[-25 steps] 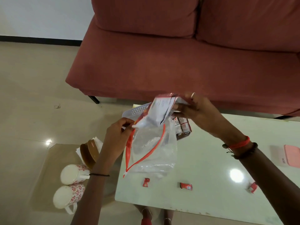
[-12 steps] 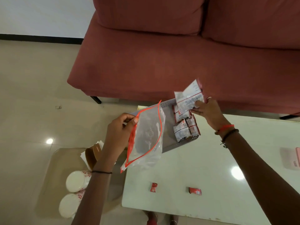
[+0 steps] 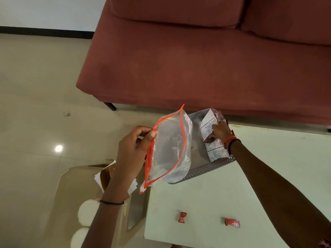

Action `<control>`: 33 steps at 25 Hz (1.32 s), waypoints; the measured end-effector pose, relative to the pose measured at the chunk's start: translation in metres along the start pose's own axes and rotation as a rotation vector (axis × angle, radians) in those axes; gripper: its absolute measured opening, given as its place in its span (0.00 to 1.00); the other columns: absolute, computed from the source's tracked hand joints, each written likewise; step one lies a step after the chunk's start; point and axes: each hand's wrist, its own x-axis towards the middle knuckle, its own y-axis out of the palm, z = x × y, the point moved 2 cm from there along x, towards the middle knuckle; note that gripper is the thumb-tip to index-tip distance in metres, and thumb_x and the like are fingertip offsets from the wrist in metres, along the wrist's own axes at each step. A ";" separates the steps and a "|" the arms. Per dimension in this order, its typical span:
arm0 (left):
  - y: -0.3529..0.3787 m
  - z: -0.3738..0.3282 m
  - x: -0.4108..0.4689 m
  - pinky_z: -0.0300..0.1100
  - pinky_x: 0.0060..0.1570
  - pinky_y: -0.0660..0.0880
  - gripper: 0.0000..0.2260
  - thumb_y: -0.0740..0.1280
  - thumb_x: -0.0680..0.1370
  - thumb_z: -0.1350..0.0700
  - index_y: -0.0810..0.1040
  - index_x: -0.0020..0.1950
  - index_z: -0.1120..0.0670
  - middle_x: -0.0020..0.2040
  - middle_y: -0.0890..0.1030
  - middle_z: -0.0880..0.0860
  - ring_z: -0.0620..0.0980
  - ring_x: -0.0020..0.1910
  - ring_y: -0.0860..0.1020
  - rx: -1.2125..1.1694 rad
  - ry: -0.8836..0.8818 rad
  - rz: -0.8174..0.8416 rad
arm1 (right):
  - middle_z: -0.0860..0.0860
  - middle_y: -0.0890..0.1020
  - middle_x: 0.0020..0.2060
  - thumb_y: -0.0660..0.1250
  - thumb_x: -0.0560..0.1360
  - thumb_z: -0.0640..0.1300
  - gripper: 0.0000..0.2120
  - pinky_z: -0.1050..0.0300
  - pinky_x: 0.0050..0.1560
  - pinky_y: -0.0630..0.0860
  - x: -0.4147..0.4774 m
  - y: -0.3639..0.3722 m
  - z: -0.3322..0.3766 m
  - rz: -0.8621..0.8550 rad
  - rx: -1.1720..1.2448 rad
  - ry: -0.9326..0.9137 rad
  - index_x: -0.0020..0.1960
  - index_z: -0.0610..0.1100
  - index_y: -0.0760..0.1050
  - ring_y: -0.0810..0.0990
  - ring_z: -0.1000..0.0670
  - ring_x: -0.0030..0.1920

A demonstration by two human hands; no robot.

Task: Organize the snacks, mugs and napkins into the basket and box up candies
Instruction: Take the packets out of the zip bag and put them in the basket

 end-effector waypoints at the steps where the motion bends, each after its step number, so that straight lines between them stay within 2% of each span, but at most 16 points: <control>1: 0.000 0.002 0.003 0.44 0.41 0.80 0.03 0.64 0.77 0.52 0.76 0.45 0.46 0.38 0.80 0.45 0.49 0.39 0.80 0.006 0.006 0.008 | 0.33 0.78 0.58 0.56 0.75 0.33 0.17 0.43 0.49 0.77 0.004 0.004 -0.001 -0.018 -0.004 0.013 0.62 0.31 0.72 0.79 0.37 0.53; 4: 0.001 0.008 0.011 0.45 0.44 0.80 0.03 0.63 0.77 0.52 0.75 0.48 0.49 0.39 0.79 0.44 0.49 0.41 0.80 0.030 0.015 0.031 | 0.34 0.79 0.58 0.58 0.75 0.34 0.17 0.46 0.53 0.78 0.010 0.010 -0.001 -0.119 -0.126 0.009 0.62 0.31 0.72 0.79 0.37 0.55; 7: 0.002 0.011 0.016 0.48 0.45 0.80 0.04 0.62 0.77 0.52 0.75 0.48 0.50 0.40 0.79 0.46 0.51 0.42 0.80 0.046 0.010 0.055 | 0.35 0.79 0.56 0.60 0.74 0.35 0.16 0.46 0.56 0.78 0.009 0.012 0.007 -0.182 -0.454 -0.104 0.60 0.32 0.73 0.78 0.36 0.57; 10: 0.003 0.012 0.019 0.50 0.47 0.80 0.05 0.62 0.77 0.52 0.75 0.49 0.51 0.41 0.80 0.49 0.52 0.43 0.80 0.052 0.007 0.063 | 0.36 0.77 0.61 0.60 0.75 0.36 0.17 0.44 0.61 0.74 0.005 0.011 0.017 -0.208 -0.734 -0.194 0.62 0.35 0.72 0.74 0.37 0.63; 13: 0.002 0.011 0.020 0.49 0.46 0.80 0.04 0.63 0.77 0.52 0.75 0.49 0.50 0.40 0.79 0.47 0.51 0.42 0.80 0.048 0.009 0.052 | 0.39 0.78 0.60 0.59 0.77 0.40 0.16 0.46 0.58 0.76 -0.002 0.003 0.025 -0.215 -0.984 -0.139 0.64 0.38 0.72 0.74 0.39 0.63; 15: 0.002 0.010 0.019 0.47 0.45 0.80 0.04 0.63 0.77 0.52 0.75 0.48 0.49 0.39 0.79 0.45 0.50 0.41 0.80 0.046 0.019 0.047 | 0.39 0.78 0.59 0.59 0.77 0.40 0.16 0.47 0.57 0.75 -0.012 -0.007 0.034 -0.218 -0.998 -0.096 0.63 0.38 0.71 0.76 0.39 0.60; 18: 0.003 0.006 0.018 0.44 0.43 0.80 0.04 0.63 0.77 0.52 0.76 0.48 0.50 0.39 0.79 0.46 0.48 0.40 0.80 0.052 0.044 0.037 | 0.39 0.79 0.57 0.65 0.74 0.38 0.18 0.47 0.55 0.75 -0.038 -0.024 0.048 -0.225 -0.823 -0.330 0.63 0.38 0.68 0.77 0.37 0.58; 19: 0.005 0.005 0.017 0.43 0.43 0.79 0.04 0.63 0.77 0.52 0.76 0.48 0.50 0.39 0.79 0.45 0.48 0.40 0.79 0.053 0.053 0.041 | 0.41 0.76 0.61 0.72 0.69 0.39 0.27 0.48 0.60 0.73 -0.052 -0.027 0.050 -0.068 -0.724 -0.469 0.66 0.40 0.66 0.74 0.38 0.62; 21: 0.010 -0.001 0.015 0.39 0.42 0.77 0.03 0.63 0.78 0.53 0.76 0.48 0.49 0.39 0.79 0.44 0.46 0.40 0.79 0.072 0.088 0.068 | 0.50 0.62 0.70 0.81 0.59 0.48 0.52 0.52 0.70 0.59 -0.097 -0.022 0.047 0.365 -0.543 -0.613 0.74 0.48 0.55 0.58 0.50 0.72; 23: 0.016 -0.007 0.012 0.34 0.41 0.74 0.03 0.63 0.78 0.54 0.76 0.47 0.48 0.39 0.78 0.42 0.42 0.40 0.78 0.088 0.137 0.103 | 0.50 0.51 0.75 0.80 0.55 0.57 0.60 0.52 0.73 0.49 -0.127 -0.007 0.037 0.468 -0.609 -0.659 0.76 0.48 0.49 0.47 0.53 0.74; 25: 0.020 -0.014 0.007 0.30 0.39 0.73 0.03 0.64 0.77 0.55 0.77 0.46 0.48 0.39 0.79 0.40 0.38 0.38 0.77 0.103 0.172 0.128 | 0.43 0.51 0.76 0.79 0.59 0.56 0.54 0.47 0.76 0.51 -0.141 0.009 0.031 0.368 -0.591 -0.637 0.75 0.43 0.54 0.48 0.46 0.76; 26: 0.021 -0.018 0.004 0.28 0.39 0.73 0.04 0.64 0.77 0.56 0.77 0.45 0.47 0.39 0.79 0.39 0.37 0.38 0.77 0.121 0.190 0.134 | 0.41 0.58 0.74 0.78 0.62 0.53 0.46 0.45 0.74 0.58 -0.146 0.011 0.030 0.330 -0.458 -0.599 0.73 0.44 0.60 0.56 0.44 0.75; 28: 0.018 -0.021 0.000 0.29 0.40 0.74 0.04 0.64 0.77 0.56 0.77 0.45 0.47 0.39 0.79 0.40 0.40 0.38 0.78 0.139 0.211 0.120 | 0.46 0.78 0.60 0.76 0.67 0.49 0.22 0.49 0.60 0.72 -0.151 0.007 0.026 0.320 -0.101 -0.469 0.59 0.45 0.77 0.76 0.54 0.61; 29: 0.015 -0.022 -0.001 0.33 0.40 0.75 0.04 0.64 0.77 0.56 0.77 0.46 0.48 0.38 0.79 0.41 0.43 0.38 0.78 0.132 0.208 0.096 | 0.51 0.83 0.52 0.75 0.68 0.48 0.14 0.52 0.54 0.74 -0.156 0.002 0.021 0.362 0.054 -0.388 0.51 0.45 0.80 0.80 0.61 0.52; 30: 0.011 -0.021 -0.002 0.38 0.40 0.76 0.03 0.64 0.77 0.55 0.77 0.46 0.48 0.38 0.80 0.42 0.45 0.38 0.79 0.130 0.199 0.068 | 0.53 0.84 0.50 0.74 0.68 0.49 0.13 0.52 0.53 0.76 -0.159 -0.004 0.016 0.431 0.188 -0.297 0.50 0.45 0.80 0.81 0.61 0.50; 33: 0.003 -0.014 -0.006 0.47 0.39 0.80 0.03 0.64 0.77 0.52 0.78 0.46 0.48 0.38 0.81 0.45 0.49 0.38 0.81 0.140 0.140 0.011 | 0.46 0.81 0.59 0.70 0.73 0.43 0.15 0.38 0.60 0.76 -0.171 -0.021 -0.001 0.615 0.502 -0.066 0.59 0.44 0.76 0.80 0.44 0.59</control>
